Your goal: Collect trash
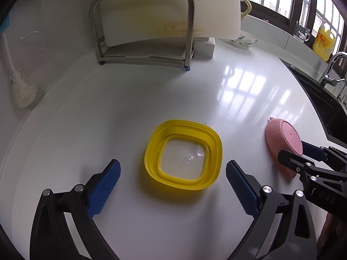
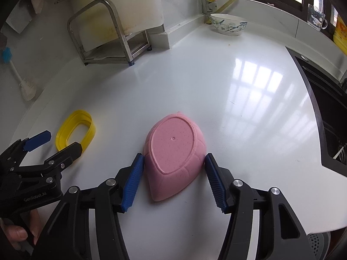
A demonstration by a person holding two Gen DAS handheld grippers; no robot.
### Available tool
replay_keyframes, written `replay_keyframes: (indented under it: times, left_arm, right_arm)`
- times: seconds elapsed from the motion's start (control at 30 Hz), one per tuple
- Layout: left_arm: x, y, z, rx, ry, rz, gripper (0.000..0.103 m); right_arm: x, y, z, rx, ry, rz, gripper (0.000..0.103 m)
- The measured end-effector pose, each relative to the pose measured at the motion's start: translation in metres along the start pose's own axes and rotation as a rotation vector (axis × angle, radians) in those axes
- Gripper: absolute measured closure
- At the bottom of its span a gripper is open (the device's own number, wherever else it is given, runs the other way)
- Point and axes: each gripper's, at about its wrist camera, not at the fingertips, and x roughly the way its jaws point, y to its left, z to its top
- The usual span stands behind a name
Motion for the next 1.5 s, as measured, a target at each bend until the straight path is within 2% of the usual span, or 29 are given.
replay_keyframes:
  times: [0.37, 0.4, 0.5, 0.8, 1.13, 1.3, 1.5]
  left_arm:
    - [0.022, -0.007, 0.011, 0.014, 0.042, 0.018, 0.007]
    - [0.022, -0.007, 0.011, 0.016, 0.040, 0.020, 0.009]
    - [0.016, -0.008, 0.011, 0.013, 0.022, 0.011, 0.032]
    - [0.000, -0.010, 0.003, -0.047, 0.022, 0.042, 0.035]
    - [-0.036, -0.013, -0.004, -0.127, 0.012, 0.083, 0.035]
    - [-0.057, -0.020, -0.015, -0.140, 0.021, 0.129, 0.035]
    - [-0.080, -0.032, -0.029, -0.186, 0.029, 0.141, 0.035]
  right_arm:
    - [-0.004, -0.003, 0.000, 0.002, 0.002, 0.030, 0.047]
    - [-0.004, -0.002, -0.001, 0.001, 0.000, 0.032, 0.047]
    - [-0.005, -0.001, -0.001, -0.003, -0.002, 0.041, 0.047]
    - [-0.010, -0.001, 0.000, -0.020, -0.012, 0.066, 0.047]
    - [-0.025, -0.004, -0.003, -0.039, -0.015, 0.107, 0.048]
    - [-0.036, -0.008, -0.007, -0.047, -0.011, 0.136, 0.048]
    - [-0.049, -0.015, -0.015, -0.059, -0.004, 0.168, 0.048]
